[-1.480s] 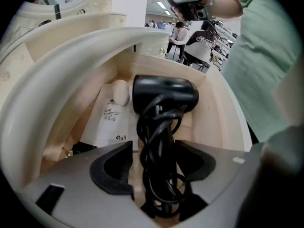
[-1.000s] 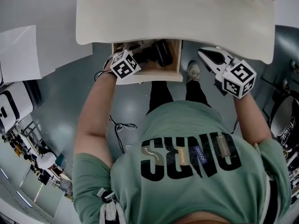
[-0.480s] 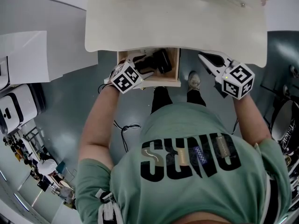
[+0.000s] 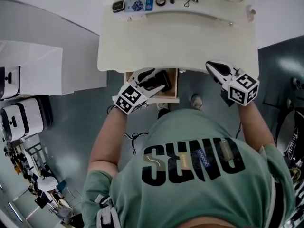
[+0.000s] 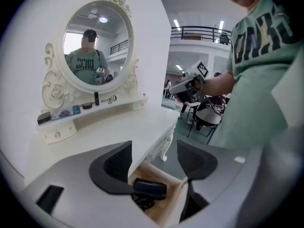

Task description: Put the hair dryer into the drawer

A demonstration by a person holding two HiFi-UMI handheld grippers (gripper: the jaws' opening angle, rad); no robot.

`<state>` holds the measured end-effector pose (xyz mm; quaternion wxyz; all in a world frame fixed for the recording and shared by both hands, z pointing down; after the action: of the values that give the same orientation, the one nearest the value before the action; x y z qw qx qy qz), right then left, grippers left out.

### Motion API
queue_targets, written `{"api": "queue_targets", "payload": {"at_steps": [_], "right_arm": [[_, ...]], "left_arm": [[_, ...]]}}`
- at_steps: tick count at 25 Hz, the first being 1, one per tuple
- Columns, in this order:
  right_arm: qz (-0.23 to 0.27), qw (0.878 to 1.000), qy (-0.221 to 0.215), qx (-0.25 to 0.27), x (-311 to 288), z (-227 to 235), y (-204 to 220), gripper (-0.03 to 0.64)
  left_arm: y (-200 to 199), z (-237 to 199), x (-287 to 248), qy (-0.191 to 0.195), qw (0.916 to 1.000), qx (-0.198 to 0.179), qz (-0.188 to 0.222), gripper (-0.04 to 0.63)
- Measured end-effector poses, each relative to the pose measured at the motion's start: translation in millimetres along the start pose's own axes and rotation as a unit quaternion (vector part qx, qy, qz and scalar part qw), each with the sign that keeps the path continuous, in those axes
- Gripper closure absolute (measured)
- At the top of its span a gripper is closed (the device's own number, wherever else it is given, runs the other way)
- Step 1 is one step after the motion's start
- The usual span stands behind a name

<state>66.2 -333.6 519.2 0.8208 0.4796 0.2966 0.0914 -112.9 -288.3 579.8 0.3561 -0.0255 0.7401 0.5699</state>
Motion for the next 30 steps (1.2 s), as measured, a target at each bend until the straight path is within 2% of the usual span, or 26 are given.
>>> {"api": "queue_targets", "payload": {"at_steps": [4,7,13,16,22,27,30], "right_arm": [[0.018,1.000,0.012,0.011,30,3,-24,0.623],[0.030,0.999,0.021,0.025,50,6,-43,0.623],[0.059,0.997,0.031,0.048,87,4,-77,0.623],[0.075,0.995,0.034,0.055,102,6,-91,0.623],[0.097,0.992,0.039,0.073,122,5,-113,0.623],[0.115,0.988,0.044,0.089,134,5,-128,0.623],[0.128,0.986,0.051,0.093,141,8,-136,0.623]], "left_arm": [[-52,7,17,-0.017,0.9975,0.013,0.067,0.337],[-89,9,29,-0.029,0.9924,0.026,0.117,0.363],[-156,13,59,-0.039,0.9712,0.070,0.225,0.454],[-180,13,69,-0.043,0.9598,0.083,0.264,0.511],[-217,18,86,-0.044,0.9419,0.092,0.320,0.582],[-239,39,89,-0.029,0.9401,0.060,0.335,0.586],[-246,44,86,-0.031,0.9370,0.069,0.341,0.586]]}}
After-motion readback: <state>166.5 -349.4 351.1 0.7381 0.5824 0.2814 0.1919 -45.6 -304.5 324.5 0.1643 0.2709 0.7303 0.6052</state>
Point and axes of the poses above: the fingertips, and each gripper's own axes: x backward along the fingers, z to its right, y out of its underside, the point moved 1 cm from there along x, backward along the fingers, and after that the axes turned 4 degrees about -y, right-handed, at the moved point
